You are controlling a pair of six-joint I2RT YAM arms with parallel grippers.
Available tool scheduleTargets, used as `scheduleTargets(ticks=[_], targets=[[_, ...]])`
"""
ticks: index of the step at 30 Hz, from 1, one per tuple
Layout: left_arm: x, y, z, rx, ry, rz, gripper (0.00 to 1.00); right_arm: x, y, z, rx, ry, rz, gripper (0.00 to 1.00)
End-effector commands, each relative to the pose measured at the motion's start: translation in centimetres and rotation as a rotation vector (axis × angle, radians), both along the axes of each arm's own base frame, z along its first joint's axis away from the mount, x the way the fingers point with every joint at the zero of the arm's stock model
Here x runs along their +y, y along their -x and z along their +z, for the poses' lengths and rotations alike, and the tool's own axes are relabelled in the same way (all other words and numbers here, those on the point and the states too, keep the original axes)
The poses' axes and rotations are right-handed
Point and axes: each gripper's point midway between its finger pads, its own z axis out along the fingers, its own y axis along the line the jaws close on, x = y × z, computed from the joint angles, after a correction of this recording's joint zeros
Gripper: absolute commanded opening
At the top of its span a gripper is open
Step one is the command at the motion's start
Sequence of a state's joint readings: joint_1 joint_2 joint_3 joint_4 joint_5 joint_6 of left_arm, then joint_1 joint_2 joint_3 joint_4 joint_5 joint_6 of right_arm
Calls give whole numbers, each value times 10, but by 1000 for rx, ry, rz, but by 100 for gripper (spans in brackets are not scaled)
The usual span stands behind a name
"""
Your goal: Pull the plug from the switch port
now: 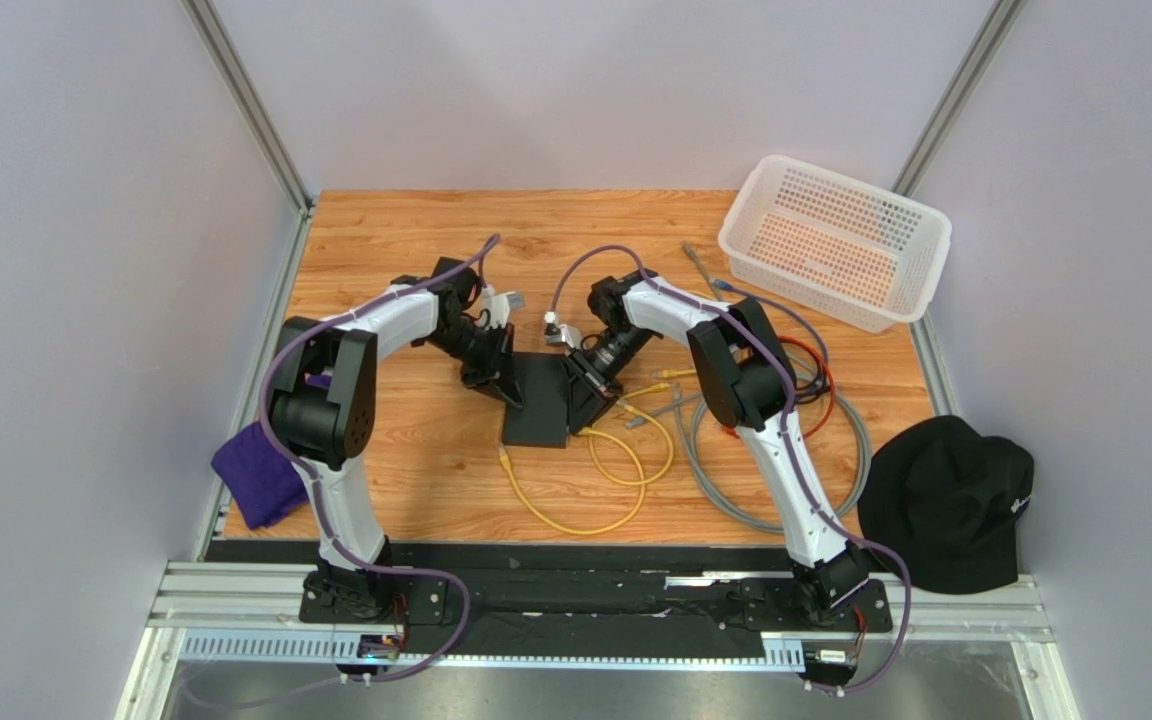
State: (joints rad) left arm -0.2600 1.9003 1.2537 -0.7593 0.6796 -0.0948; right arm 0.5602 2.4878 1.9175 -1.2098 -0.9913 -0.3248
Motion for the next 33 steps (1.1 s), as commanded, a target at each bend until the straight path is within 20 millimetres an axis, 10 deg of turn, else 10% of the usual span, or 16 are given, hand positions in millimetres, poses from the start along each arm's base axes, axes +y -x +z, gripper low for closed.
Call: scheduleTargets(ticks=[1,7,13,24,28,33], targets=[[-36,5,38,-86,163,-109,0,-12,-5,-57,-113,95,103,14],[-25,13,-7,-3,-19,-107,0,2,-21,-45,-177,17,140,15],[-9,3,-28,-15,-149,-100,0,-22,11,-50,-50,85,166,15],[-12,2,-29,-41,-155,-132,0,-26,-13,-34,-2,0,115,21],[-12,7,-32,-49,-188,-161,0,-28,8,-56,124,84,52,9],[-13,10,-29,-73,-204,-193,0,-45,-12,-47,-71,99,0,9]])
